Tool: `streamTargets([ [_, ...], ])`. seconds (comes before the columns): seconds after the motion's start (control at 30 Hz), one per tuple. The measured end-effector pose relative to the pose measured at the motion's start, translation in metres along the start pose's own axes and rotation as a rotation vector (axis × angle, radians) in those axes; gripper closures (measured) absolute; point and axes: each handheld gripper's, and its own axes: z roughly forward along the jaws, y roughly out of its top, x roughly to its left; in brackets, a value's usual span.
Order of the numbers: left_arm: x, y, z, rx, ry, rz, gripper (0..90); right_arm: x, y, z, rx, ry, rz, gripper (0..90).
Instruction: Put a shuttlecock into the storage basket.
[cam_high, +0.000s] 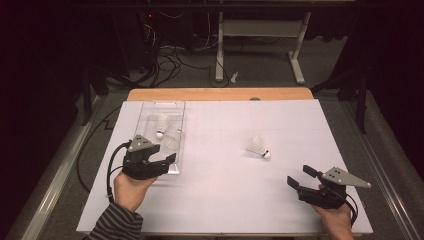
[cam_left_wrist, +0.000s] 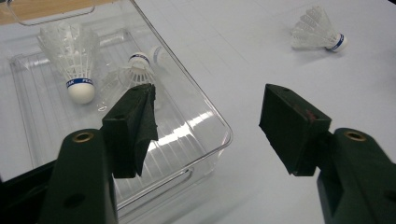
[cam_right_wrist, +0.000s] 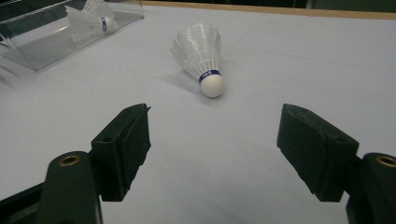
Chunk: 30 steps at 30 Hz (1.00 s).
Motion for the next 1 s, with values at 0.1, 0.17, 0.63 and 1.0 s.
streamTargets([
  [0.1, 0.0, -0.002, 0.0, -0.001, -0.004, 0.003, 36.3, 0.0, 0.0, 0.0, -0.001, -0.001, 0.002, 26.4],
  [0.17, 0.0, -0.003, 0.0, -0.003, -0.006, 0.001, 36.3, 0.0, 0.0, 0.0, -0.001, -0.002, 0.003, 26.4],
  [0.63, 0.001, -0.01, -0.003, -0.003, -0.019, -0.001, 36.1, 0.0, 0.001, 0.001, 0.001, -0.002, 0.001, 26.4],
  [1.0, 0.001, -0.015, -0.004, 0.0, -0.025, -0.013, 36.0, 0.0, 0.001, 0.001, 0.001, -0.003, 0.006, 26.4],
])
